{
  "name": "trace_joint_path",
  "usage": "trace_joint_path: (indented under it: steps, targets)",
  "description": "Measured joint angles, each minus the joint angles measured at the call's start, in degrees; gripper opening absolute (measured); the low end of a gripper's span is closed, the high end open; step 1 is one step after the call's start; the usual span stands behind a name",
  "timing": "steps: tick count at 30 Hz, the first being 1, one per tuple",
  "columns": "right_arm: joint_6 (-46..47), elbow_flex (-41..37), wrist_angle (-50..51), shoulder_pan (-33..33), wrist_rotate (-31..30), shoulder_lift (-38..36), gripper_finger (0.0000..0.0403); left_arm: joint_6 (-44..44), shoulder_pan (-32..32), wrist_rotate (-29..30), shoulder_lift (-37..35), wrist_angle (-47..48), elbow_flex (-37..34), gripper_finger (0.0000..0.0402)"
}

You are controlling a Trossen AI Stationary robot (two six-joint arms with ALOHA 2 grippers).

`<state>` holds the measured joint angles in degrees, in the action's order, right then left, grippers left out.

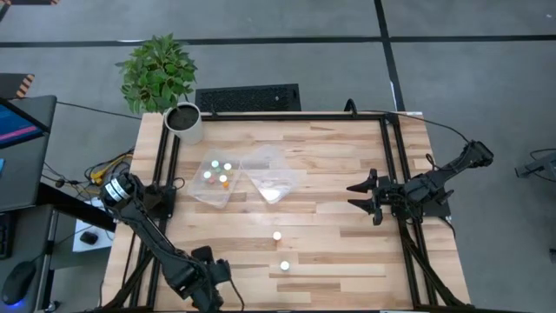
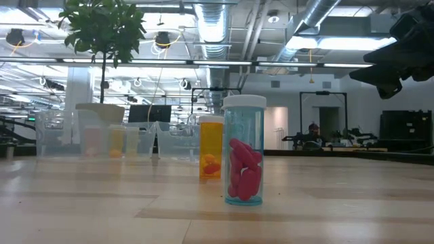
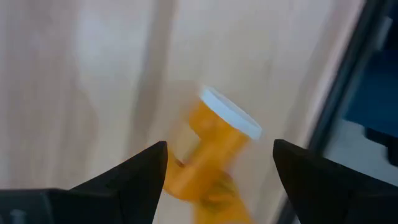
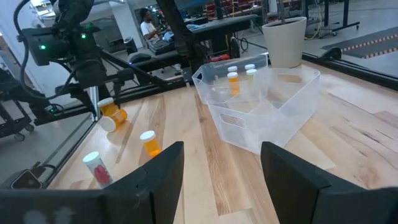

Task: Pick and place medicine bottles into bin by pill shape (circle, oval)
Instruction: Put the orange capsule bottle into the right transparent bin

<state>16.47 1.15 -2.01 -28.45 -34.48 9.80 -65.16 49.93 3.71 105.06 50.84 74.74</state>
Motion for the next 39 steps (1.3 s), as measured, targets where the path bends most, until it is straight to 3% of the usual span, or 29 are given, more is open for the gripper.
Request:
trace_joint_path:
  steps: [22,39]
  targets:
    - [0.0,0.0,0.0,0.0,0.0,0.0,0.0226,12.2,-1.3,-0.1,0.0,-1.7,0.0,0.0284]
    - [0.1,0.0,0.0,0.0,0.0,0.0,0.0226,12.7,-1.2,-2.0,0.1,-4.2,-1.4,0.0284]
